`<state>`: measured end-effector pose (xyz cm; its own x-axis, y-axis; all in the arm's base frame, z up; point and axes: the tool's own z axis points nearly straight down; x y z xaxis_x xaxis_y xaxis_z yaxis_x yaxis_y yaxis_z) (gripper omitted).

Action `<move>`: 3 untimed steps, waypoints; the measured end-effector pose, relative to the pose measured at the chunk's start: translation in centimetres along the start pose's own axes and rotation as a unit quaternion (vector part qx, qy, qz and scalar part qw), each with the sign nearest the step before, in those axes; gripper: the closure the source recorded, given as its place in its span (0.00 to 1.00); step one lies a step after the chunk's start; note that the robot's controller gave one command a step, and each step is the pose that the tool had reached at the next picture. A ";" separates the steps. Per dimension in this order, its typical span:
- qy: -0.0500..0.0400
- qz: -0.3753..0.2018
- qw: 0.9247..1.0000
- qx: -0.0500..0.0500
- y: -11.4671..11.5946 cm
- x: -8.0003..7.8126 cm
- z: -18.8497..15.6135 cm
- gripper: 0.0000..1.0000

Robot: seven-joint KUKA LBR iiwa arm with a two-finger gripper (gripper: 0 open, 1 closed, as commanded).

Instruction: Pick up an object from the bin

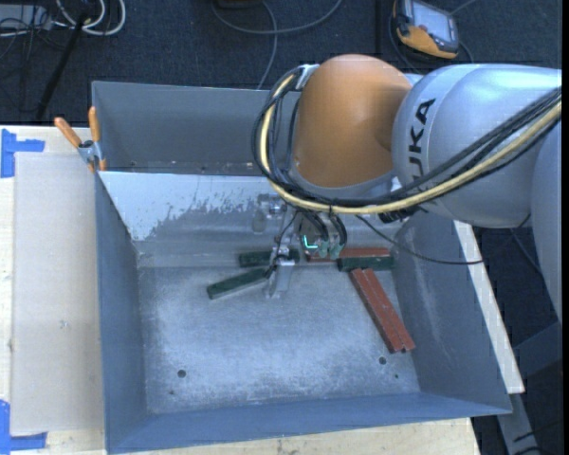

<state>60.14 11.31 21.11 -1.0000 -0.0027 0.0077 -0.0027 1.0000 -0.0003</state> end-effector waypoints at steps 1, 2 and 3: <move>-0.003 0.002 1.000 -0.001 0.6 1.4 14.5 0.00; -0.008 0.005 1.000 -0.001 0.5 1.1 13.8 1.00; -0.009 -0.016 1.000 -0.001 3.3 1.6 -3.4 1.00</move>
Offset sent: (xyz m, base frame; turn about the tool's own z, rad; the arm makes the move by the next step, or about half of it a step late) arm -0.0147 0.0058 -0.1411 0.0065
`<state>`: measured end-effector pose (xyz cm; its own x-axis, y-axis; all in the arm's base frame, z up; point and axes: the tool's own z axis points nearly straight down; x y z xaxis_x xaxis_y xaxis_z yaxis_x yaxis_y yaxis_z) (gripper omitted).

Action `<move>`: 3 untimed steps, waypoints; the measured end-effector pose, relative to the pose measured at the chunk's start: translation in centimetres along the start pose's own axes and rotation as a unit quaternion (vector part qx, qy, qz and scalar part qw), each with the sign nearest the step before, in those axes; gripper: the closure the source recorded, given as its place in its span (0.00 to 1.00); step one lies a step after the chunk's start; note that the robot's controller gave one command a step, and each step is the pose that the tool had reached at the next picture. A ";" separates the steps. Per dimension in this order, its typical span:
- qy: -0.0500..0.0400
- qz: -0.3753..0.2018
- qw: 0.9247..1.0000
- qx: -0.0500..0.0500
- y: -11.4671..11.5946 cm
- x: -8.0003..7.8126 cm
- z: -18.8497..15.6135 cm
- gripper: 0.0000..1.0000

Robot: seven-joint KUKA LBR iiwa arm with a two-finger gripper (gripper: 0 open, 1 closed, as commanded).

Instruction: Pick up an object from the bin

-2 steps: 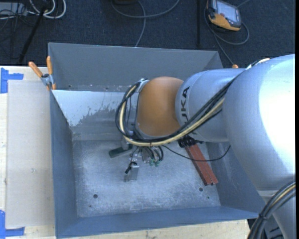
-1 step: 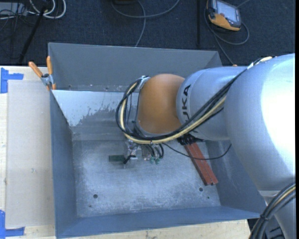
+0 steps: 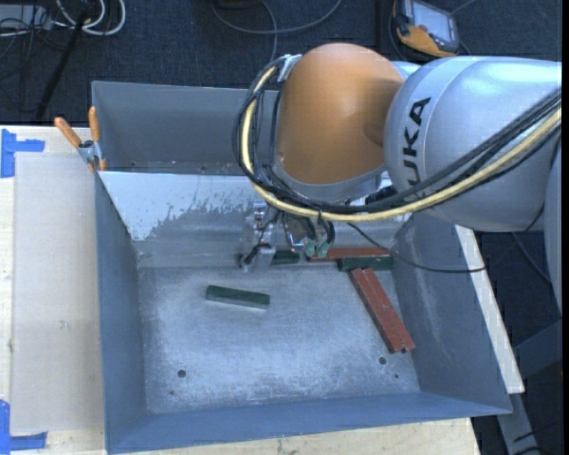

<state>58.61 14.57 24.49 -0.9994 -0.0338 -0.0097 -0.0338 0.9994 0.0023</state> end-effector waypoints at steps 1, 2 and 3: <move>0.004 0.001 1.000 0.001 -0.1 0.1 0.5 0.00; 0.010 0.020 1.000 0.002 -0.9 1.6 13.2 0.00; 0.005 0.011 1.000 0.001 -1.1 -2.6 17.9 0.00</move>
Offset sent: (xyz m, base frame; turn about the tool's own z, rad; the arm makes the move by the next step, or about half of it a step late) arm 0.0000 0.0000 0.0000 0.0000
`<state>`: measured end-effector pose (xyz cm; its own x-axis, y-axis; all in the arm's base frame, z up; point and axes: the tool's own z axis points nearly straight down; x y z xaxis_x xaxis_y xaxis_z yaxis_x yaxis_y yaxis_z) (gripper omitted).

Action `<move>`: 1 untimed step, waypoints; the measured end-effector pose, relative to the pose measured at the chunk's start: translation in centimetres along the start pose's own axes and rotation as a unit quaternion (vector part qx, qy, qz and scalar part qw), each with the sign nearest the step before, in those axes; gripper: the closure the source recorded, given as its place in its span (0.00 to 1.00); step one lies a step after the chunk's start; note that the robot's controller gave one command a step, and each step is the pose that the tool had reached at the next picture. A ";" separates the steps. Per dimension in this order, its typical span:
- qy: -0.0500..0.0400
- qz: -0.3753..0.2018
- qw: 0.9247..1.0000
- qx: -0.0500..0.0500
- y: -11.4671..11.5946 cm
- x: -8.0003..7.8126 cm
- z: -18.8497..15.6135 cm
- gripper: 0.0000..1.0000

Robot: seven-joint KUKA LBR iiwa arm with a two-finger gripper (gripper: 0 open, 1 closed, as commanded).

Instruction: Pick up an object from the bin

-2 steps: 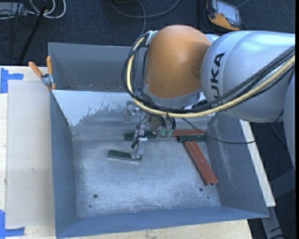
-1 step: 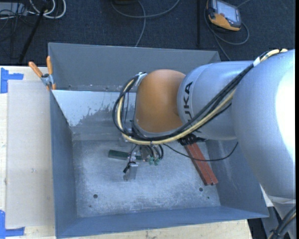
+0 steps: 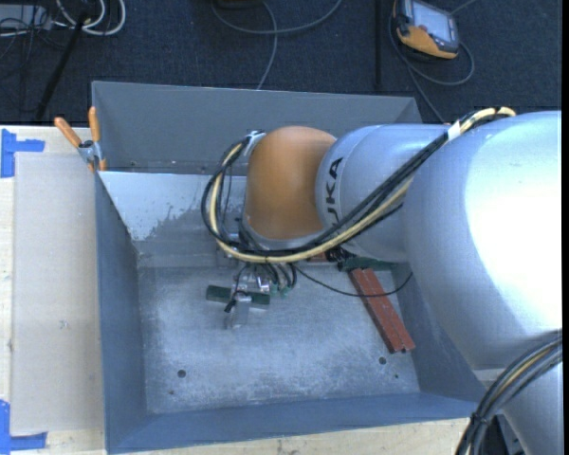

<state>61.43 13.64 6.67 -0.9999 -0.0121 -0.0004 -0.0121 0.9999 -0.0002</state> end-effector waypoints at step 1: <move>0.000 0.001 1.000 0.000 0.0 0.0 -0.3 1.00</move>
Offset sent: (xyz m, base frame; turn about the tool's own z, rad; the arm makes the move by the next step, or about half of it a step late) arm 0.0000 0.0000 0.0000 0.0000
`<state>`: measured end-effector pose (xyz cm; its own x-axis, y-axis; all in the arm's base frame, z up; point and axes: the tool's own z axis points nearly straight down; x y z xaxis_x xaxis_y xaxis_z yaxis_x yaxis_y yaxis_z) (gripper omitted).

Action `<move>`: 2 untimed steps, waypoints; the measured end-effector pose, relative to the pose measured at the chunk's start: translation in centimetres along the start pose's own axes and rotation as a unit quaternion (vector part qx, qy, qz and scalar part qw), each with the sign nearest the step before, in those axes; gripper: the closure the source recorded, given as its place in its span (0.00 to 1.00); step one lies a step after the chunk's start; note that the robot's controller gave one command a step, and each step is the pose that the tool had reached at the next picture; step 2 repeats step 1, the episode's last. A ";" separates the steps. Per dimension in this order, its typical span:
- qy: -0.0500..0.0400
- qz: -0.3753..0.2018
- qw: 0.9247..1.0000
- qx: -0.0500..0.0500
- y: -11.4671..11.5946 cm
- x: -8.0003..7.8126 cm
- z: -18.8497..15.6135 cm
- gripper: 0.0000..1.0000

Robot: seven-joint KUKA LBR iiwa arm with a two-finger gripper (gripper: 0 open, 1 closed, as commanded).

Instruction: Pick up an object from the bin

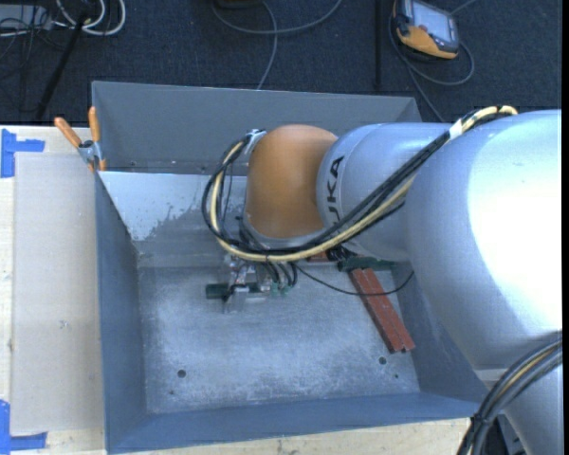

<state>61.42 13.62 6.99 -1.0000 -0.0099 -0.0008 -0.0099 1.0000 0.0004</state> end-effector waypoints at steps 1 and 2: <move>-0.005 -0.029 1.000 -0.001 0.3 1.1 -16.0 1.00; -0.005 -0.029 1.000 -0.001 0.3 1.1 -16.0 1.00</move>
Offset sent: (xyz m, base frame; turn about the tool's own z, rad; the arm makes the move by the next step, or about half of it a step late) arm -0.0136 0.0029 0.1546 -0.0598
